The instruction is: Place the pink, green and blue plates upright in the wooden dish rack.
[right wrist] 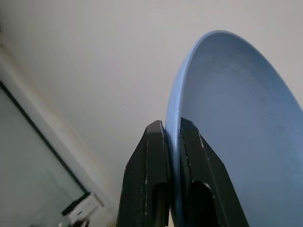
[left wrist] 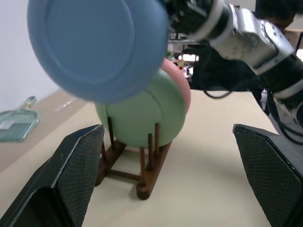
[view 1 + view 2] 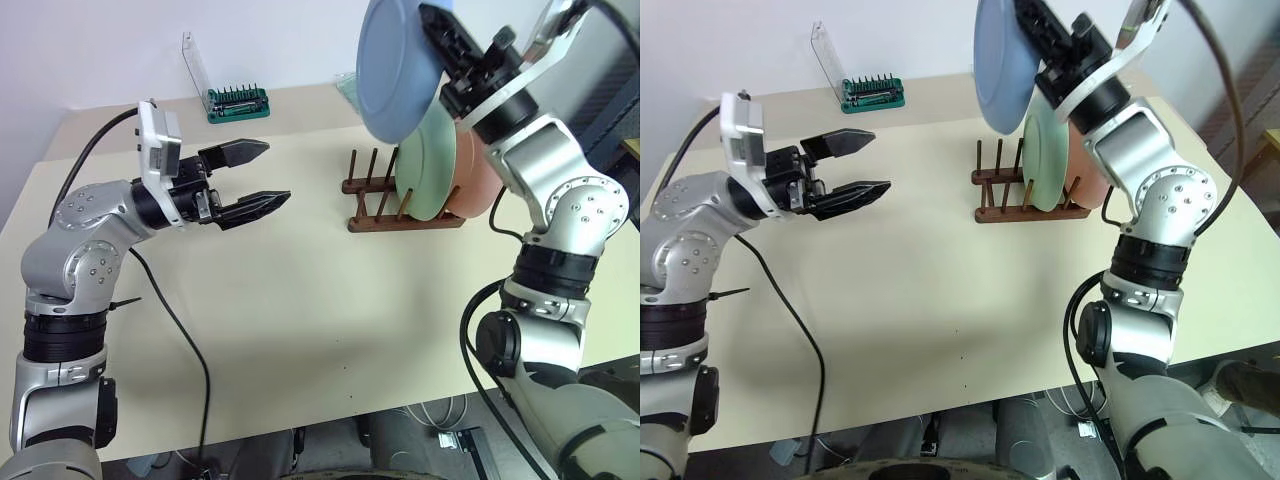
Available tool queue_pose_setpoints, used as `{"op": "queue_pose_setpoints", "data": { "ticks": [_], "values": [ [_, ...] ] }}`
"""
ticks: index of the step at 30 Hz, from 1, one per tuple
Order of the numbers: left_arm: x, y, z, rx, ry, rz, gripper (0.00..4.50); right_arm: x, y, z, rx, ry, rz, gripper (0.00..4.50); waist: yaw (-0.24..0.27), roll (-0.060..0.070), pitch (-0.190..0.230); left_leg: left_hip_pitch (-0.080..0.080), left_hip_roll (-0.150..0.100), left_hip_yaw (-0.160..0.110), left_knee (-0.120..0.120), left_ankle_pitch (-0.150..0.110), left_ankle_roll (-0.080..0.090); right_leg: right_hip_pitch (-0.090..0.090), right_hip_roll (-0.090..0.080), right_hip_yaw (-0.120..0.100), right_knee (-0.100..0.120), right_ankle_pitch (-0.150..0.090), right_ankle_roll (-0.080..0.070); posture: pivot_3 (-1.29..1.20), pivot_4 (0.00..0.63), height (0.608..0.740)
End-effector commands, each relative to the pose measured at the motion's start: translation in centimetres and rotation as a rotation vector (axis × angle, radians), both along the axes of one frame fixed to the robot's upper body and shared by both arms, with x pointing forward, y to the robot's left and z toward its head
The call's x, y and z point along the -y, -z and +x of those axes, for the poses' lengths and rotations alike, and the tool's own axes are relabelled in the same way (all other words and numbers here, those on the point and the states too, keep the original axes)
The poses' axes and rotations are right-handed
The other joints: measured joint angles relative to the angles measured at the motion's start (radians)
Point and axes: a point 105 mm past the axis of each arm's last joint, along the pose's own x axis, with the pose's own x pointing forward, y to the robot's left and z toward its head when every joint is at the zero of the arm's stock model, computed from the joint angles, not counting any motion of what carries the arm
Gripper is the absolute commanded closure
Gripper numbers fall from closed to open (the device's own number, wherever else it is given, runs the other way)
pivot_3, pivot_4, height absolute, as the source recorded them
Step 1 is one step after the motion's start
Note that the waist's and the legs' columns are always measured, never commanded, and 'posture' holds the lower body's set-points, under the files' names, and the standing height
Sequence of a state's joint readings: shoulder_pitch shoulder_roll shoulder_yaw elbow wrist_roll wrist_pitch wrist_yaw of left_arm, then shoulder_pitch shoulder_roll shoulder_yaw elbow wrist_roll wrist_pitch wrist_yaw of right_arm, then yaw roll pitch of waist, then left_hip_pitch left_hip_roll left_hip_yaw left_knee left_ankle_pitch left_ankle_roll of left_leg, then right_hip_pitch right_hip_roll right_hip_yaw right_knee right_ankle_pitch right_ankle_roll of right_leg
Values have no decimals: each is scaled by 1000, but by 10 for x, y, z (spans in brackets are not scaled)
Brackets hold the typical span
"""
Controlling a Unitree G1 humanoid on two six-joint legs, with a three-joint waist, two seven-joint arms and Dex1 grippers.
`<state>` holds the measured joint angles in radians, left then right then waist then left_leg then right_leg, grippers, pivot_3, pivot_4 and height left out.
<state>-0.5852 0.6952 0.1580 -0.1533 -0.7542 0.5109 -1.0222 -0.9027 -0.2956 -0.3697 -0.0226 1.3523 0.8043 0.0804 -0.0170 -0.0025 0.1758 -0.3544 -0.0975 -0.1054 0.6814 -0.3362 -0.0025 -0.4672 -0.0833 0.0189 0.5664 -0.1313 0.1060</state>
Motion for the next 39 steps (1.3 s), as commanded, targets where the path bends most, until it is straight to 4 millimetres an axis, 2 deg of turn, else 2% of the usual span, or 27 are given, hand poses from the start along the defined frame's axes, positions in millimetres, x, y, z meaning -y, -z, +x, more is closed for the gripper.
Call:
{"op": "queue_pose_setpoints", "data": {
  "ticks": [1, 5, 19, 23, 32, 36, 39],
  "values": [
    [-5, -13, -3, 58, -14, -13, 22, 2, -8, -10, 26, 3, 45, 4500, 2, 0, 0, 0, 0, 0, 0, 0, 0, 0, 0, 0, 0, 0, 0, 0, 150, 740],
    [-4, -14, -3, 66, -17, -18, 22, 4, 3, -5, -32, 13, 83, 4500, 2, 0, 0, 0, 0, 0, 1, 0, 0, 0, 0, 0, 0, 0, 0, 0, 150, 740],
    [0, -17, -1, 88, -23, -30, 22, 12, 26, -1, -74, 81, 56, 4500, 1, 0, 0, 0, 0, 0, 1, 0, 0, 0, 0, 0, 0, 0, 0, 0, 150, 740],
    [-3, -22, 6, 83, -47, -75, 22, 11, 39, 1, -118, 90, 43, 4500, 2, 0, 0, 0, 0, 0, 1, 0, 0, 0, 0, 0, 0, 0, 0, 0, 150, 740],
    [-4, -22, 9, 75, -58, -85, 22, 5, 51, 1, -127, 86, -7, 4500, 0, 0, 0, 0, 0, 0, 1, 0, 0, 0, 1, 0, 0, 0, 0, 0, 150, 740],
    [-3, -23, 8, 78, -59, -84, 0, 4, 47, -1, -94, 92, -28, 3042, 1, 0, 0, 0, 0, 0, 1, 0, 0, 1, 1, 0, 0, 0, 0, 0, 150, 740],
    [-3, -23, 8, 76, -59, -84, 0, 5, 44, 0, -73, 124, -57, 1454, 2, 0, 0, 0, 0, 0, 1, 0, 0, 1, 1, 0, 0, 0, 0, 0, 150, 740]
  ]
}}
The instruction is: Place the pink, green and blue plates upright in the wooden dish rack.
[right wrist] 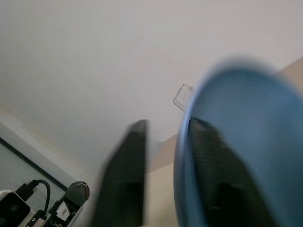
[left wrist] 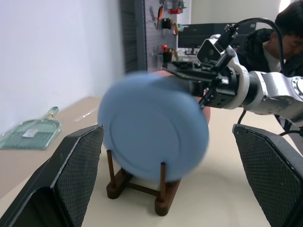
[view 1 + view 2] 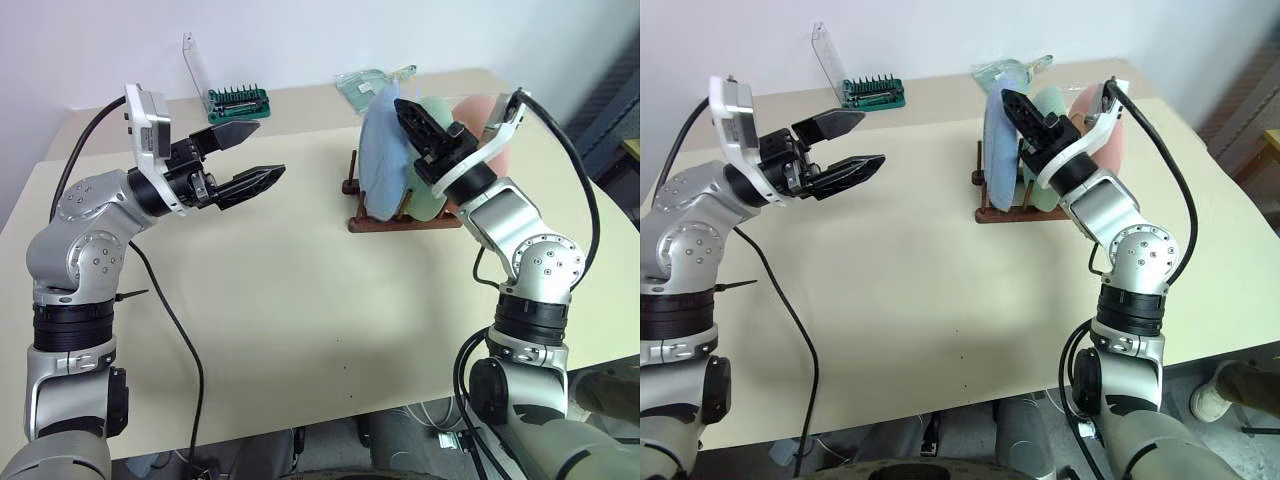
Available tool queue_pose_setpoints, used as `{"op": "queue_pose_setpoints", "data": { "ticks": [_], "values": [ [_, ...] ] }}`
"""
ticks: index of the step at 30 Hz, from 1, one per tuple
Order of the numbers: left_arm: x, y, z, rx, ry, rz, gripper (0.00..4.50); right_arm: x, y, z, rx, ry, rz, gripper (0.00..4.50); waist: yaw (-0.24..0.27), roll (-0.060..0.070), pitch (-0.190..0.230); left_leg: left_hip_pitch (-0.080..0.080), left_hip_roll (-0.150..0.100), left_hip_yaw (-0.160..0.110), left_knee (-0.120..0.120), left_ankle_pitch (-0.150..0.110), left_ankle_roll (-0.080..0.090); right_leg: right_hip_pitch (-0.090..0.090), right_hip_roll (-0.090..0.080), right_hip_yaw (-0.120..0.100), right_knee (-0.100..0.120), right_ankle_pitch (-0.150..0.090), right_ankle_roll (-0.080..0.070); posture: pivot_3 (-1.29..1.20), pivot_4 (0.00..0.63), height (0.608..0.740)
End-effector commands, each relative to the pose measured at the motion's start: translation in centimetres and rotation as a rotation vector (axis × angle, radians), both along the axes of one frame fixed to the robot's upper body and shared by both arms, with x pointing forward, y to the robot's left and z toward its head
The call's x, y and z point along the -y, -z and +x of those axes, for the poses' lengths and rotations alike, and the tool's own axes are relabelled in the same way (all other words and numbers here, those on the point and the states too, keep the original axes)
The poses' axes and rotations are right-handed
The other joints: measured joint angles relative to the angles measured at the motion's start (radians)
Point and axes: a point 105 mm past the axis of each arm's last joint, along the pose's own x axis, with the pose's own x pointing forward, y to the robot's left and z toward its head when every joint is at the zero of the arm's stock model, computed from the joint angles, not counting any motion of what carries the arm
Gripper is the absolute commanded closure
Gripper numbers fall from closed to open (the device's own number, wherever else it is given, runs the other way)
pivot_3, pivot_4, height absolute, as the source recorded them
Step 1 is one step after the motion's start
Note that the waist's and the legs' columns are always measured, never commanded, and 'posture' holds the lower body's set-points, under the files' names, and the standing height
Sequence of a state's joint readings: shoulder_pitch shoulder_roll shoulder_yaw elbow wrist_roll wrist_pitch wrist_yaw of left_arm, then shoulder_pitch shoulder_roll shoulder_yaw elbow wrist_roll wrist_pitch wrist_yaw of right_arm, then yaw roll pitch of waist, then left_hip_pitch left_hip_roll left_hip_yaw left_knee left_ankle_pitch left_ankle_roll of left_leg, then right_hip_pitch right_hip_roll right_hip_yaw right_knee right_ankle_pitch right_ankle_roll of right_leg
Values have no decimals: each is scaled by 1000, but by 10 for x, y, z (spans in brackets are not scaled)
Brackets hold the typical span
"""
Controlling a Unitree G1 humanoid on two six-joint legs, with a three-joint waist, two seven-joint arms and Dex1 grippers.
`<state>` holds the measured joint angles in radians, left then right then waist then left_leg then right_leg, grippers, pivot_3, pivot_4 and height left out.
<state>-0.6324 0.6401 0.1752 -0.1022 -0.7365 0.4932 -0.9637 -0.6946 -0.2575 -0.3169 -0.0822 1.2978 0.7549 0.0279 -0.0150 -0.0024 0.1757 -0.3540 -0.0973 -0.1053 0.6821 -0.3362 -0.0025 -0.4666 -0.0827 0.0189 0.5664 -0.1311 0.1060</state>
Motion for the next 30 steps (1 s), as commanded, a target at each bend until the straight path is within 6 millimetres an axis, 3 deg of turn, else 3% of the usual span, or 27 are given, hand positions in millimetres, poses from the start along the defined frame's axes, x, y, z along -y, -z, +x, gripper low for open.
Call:
{"op": "queue_pose_setpoints", "data": {
  "ticks": [1, 3, 9, 14, 19, 21, 26, 30],
  "values": [
    [-1, -13, -6, 57, -1, -4, 0, -1, -24, -10, 117, 16, -34, 943, 0, 0, 0, 0, 0, 0, 0, 0, 0, 0, 0, 0, 0, 0, 0, 0, 150, 740],
    [-1, -13, -6, 54, 1, -7, 0, -4, -28, -13, 145, 4, -47, 38, -1, 0, 0, 0, 0, 0, 0, 0, 0, 0, 0, 0, 0, 0, 0, 0, 150, 740],
    [1, -13, -7, 47, 11, -11, 0, -7, -34, -16, 195, 6, -77, 38, -1, 0, 0, 0, 0, 0, 0, 0, 0, 0, 0, 0, 0, 0, 0, 0, 150, 740],
    [1, -14, -7, 53, 13, -5, 0, -9, -51, -28, 301, -5, -77, 38, 0, 0, 0, 0, 0, 0, 0, 0, 0, 0, 0, 0, 0, 0, 0, 0, 150, 740],
    [2, -12, -6, 46, 18, 10, 0, 2, -77, -51, 559, 71, -151, 38, 2, 0, 0, 0, 0, 0, 0, 0, 0, 0, 0, 0, 0, 0, 0, 0, 150, 740],
    [4, -2, -10, 41, 32, 67, 0, 2, -70, -65, 671, 57, -306, 38, 2, 0, 0, 0, 0, 0, 0, 0, 0, 0, 0, 0, 0, 0, 0, 0, 150, 740],
    [5, 29, -25, -5, 81, 199, 0, -2, -31, -112, 728, -264, -515, 38, 2, 0, 0, 2, 0, 0, -1, -1, 2, 3, 0, -1, -3, 0, 0, 0, 150, 740],
    [-4, 48, -39, -7, 130, 264, 0, 12, 1, -125, 723, -334, -737, 38, 3, 0, 0, 3, 1, 2, 0, -4, 6, 3, 0, 0, -4, 0, 0, 0, 150, 740]
  ]
}}
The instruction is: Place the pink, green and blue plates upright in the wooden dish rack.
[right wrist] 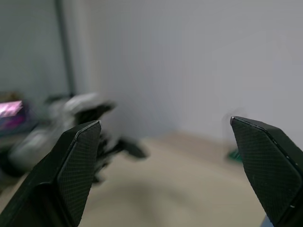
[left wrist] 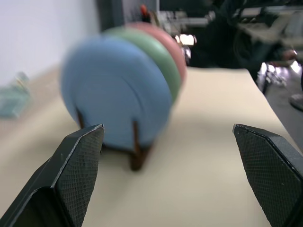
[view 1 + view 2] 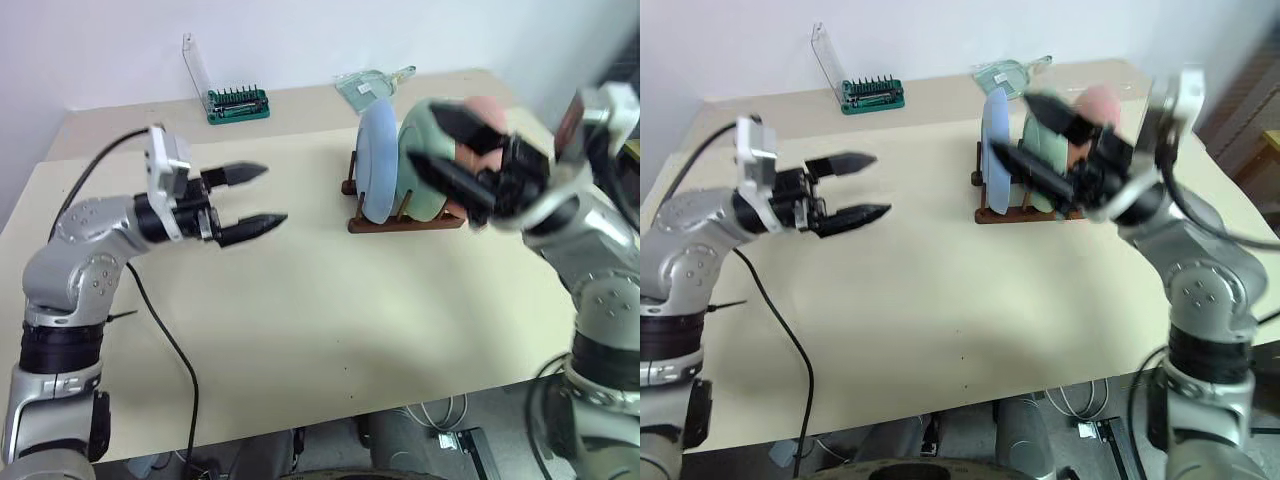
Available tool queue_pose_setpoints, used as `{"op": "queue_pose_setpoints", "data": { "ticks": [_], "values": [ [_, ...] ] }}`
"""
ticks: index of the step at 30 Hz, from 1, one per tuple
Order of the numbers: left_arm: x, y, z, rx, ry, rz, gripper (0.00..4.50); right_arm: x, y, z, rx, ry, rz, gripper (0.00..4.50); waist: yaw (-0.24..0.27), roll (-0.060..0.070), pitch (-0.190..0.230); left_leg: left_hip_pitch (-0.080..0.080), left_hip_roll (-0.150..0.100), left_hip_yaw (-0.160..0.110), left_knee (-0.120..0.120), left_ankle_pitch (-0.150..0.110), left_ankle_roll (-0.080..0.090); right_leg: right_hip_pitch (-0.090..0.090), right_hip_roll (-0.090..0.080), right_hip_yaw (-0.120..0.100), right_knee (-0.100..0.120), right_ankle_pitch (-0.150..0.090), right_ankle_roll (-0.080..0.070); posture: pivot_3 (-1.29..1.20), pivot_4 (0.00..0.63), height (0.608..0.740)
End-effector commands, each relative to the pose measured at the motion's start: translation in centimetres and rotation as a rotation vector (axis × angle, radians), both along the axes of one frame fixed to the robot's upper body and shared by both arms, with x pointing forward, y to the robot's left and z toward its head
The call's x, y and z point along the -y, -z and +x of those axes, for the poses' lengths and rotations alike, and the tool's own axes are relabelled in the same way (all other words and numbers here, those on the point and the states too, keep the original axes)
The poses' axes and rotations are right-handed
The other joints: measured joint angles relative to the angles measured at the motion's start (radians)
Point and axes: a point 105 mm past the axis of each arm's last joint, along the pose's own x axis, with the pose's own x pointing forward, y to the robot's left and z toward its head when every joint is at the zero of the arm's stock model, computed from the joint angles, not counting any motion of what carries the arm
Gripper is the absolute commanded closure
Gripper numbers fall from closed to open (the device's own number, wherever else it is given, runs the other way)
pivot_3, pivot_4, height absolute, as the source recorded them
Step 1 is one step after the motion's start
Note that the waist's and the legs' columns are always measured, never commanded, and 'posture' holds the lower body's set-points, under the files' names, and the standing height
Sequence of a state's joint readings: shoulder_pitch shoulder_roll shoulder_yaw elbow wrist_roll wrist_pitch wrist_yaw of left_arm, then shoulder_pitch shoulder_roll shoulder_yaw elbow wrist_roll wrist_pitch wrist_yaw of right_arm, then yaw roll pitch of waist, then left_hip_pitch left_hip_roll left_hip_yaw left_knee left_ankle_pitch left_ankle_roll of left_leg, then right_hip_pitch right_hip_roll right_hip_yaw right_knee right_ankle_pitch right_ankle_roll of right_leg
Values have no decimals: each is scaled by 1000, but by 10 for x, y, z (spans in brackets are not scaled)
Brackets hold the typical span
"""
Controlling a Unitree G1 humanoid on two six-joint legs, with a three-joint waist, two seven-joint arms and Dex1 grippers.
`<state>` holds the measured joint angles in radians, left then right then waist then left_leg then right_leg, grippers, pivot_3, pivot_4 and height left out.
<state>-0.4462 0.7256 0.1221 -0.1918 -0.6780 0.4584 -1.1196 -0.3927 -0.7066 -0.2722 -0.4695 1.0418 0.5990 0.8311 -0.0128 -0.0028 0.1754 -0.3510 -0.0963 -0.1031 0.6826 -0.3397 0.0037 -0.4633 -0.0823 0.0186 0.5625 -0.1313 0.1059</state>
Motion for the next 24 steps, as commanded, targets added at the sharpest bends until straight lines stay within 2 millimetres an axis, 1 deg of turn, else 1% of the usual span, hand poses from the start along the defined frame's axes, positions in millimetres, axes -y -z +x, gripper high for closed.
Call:
{"op": "queue_pose_setpoints", "data": {
  "ticks": [1, 2, 3, 5, 6, 8, 9, 10, 12, 14, 17, 20, 22, 24],
  "values": [
    [-2, -1, -15, 71, 40, 66, 0, 10, 6, -16, 107, -26, -134, 38, 1, 0, 0, 1, 0, 0, 0, 0, 0, 1, 0, 0, 0, 0, 0, 0, 150, 740],
    [-2, 2, -17, 68, 41, 72, 0, 18, 10, -16, 77, -30, -149, 38, 2, 0, 0, 3, 0, 1, 0, 0, 1, 2, 0, 0, 0, 0, 0, 0, 150, 740],
    [-8, 7, -22, 46, 55, 78, 0, 24, 8, -21, 72, -86, -88, 38, 2, 0, 0, 3, 0, 1, 0, -1, 1, 3, 0, 0, 0, 0, 0, 0, 150, 740],
    [-18, 15, -28, 11, 56, 82, 0, 35, 18, -21, -7, -118, -115, 38, 2, 0, 0, 4, 1, 2, 0, -1, 2, 5, 0, 0, -1, 0, 0, 0, 150, 740],
    [-22, 19, -30, -1, 49, 91, 0, 39, 22, -21, -24, -116, -140, 38, 2, 0, 0, 5, 1, 3, 0, -1, 2, 5, 0, 1, -1, 0, 0, 0, 150, 740],
    [-17, 26, -33, -6, 35, 112, 0, 54, 27, -21, -19, -77, -163, 38, 7, -1, 0, 5, 1, 3, 0, -2, 3, 5, 0, 1, -1, 0, 0, 0, 150, 740],
    [-20, 35, -32, -49, 9, 138, 0, 59, 31, -22, -24, -71, -176, 38, 10, -1, 0, 5, 1, 3, 0, -2, 3, 6, 0, 1, -1, 0, 0, 0, 150, 740],
    [-25, 41, -30, -57, -24, 150, 0, 62, 35, -23, -37, -72, -194, 38, 10, -1, 0, 6, 1, 3, 0, -2, 3, 6, 0, 1, -1, 0, 0, 0, 150, 740],
    [-28, 48, -32, -93, -14, 141, 0, 67, 39, -21, -57, -60, -196, 38, 11, -1, 0, 7, 1, 5, 0, -2, 3, 7, 0, 2, -1, 0, 0, 0, 150, 740],
    [-23, 49, -32, -75, 3, 119, 0, 72, 39, -18, -42, -25, -193, 38, 12, -1, 0, 8, 2, 5, 0, -2, 3, 7, 0, 2, -1, 0, 0, 0, 150, 740],
    [-19, 50, -24, -35, -3, 91, 0, 76, 40, -20, -69, -17, -205, 38, 25, -1, 0, 9, 2, 7, 0, -2, 2, 8, 0, 2, -1, 0, 0, 0, 150, 740],
    [-15, 59, -24, -38, 24, 120, 0, 78, 41, -23, -64, 3, -225, 38, 28, -1, 0, 10, 2, 7, 0, -2, 2, 9, 0, 2, -1, 0, 0, 0, 150, 740],
    [-17, 69, -24, -72, 48, 164, 0, 76, 42, -28, -80, -8, -239, 38, 27, -1, 0, 10, 2, 7, 0, -2, 2, 10, 0, 3, -2, 0, 0, 0, 150, 740],
    [-19, 71, -19, -55, 47, 152, 0, 72, 40, -31, -100, -22, -231, 38, 26, -1, 0, 11, 2, 8, 0, -2, 2, 10, 0, 3, -1, 0, 0, 0, 150, 740]
  ]
}}
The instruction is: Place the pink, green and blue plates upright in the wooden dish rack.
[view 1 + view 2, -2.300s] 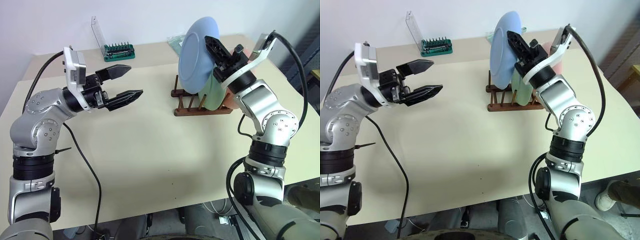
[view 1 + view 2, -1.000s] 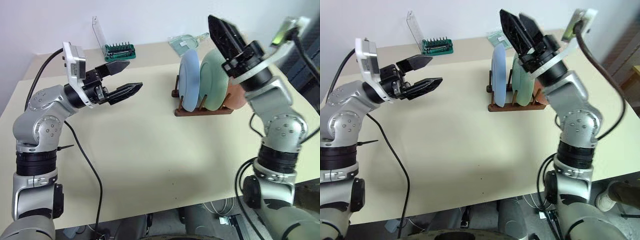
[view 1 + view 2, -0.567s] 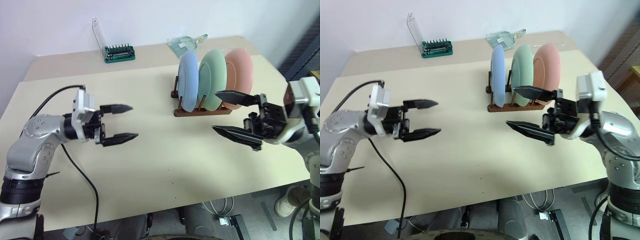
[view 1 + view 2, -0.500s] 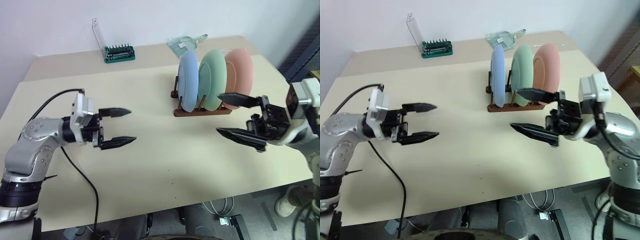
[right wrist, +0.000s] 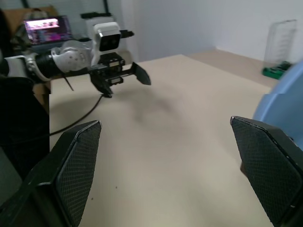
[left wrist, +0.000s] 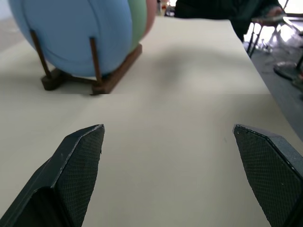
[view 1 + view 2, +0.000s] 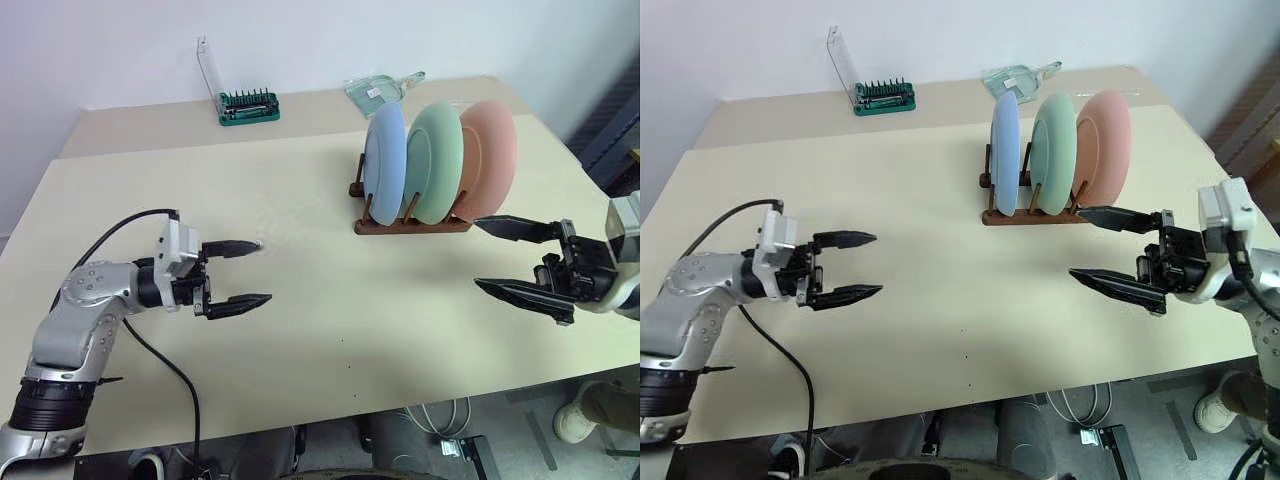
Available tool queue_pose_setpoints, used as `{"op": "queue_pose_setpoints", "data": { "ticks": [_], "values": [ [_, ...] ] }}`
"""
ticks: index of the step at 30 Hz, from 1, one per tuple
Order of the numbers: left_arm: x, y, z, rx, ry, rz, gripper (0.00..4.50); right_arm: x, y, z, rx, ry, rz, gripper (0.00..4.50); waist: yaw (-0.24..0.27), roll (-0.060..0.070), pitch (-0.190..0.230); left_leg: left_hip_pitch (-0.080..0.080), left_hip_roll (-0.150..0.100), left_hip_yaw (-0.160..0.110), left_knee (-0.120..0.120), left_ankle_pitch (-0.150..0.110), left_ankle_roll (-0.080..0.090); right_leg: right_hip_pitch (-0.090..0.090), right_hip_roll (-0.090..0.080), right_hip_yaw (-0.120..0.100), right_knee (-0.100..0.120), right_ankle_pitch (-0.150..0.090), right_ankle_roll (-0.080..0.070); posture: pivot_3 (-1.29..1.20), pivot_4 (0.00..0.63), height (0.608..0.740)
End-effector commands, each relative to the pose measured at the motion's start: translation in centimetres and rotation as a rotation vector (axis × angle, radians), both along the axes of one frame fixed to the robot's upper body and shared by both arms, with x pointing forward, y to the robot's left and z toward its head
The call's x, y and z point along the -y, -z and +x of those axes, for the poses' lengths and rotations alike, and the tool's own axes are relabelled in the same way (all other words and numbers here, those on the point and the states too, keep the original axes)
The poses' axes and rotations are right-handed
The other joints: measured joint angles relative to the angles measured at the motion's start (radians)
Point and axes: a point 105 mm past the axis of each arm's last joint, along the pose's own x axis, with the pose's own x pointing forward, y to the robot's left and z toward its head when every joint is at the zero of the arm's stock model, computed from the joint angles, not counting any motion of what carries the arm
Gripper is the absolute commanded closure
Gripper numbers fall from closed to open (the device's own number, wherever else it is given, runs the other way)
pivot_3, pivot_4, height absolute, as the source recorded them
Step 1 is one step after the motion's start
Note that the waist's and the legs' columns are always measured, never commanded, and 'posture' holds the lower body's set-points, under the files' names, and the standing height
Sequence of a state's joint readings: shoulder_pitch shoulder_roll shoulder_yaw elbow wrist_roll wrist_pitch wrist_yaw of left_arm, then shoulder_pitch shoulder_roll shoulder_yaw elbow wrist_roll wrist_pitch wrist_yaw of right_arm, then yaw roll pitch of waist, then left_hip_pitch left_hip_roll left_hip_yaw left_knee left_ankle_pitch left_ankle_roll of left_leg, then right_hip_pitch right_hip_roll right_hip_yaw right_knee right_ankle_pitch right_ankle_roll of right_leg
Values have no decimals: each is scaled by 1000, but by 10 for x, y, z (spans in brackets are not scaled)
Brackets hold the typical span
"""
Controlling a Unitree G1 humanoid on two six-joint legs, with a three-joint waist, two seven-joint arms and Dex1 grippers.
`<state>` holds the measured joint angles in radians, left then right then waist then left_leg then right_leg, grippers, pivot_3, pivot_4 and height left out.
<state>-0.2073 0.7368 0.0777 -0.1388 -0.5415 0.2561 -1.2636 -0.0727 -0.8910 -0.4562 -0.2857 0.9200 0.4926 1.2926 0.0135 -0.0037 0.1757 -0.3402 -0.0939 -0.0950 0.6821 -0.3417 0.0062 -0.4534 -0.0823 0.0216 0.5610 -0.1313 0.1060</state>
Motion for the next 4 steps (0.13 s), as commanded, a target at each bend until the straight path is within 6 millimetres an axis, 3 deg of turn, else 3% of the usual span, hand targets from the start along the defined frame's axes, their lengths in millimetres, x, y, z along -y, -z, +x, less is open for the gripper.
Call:
{"op": "queue_pose_setpoints", "data": {
  "ticks": [1, 4],
  "values": [
    [-1, -3, 6, 52, 16, 0, 0, -5, -15, -9, 20, -29, -14, 38, 0, 0, 0, 0, 0, 0, 0, 0, 0, 0, 0, 0, 0, 0, 0, 0, 150, 740],
    [3, -6, 8, 43, 49, -11, 0, -3, -15, -5, 52, 5, -18, 38, 0, 0, 0, 0, 0, 1, 0, 0, 0, 0, 0, 0, 0, 0, 0, 0, 150, 740]
  ]
}}
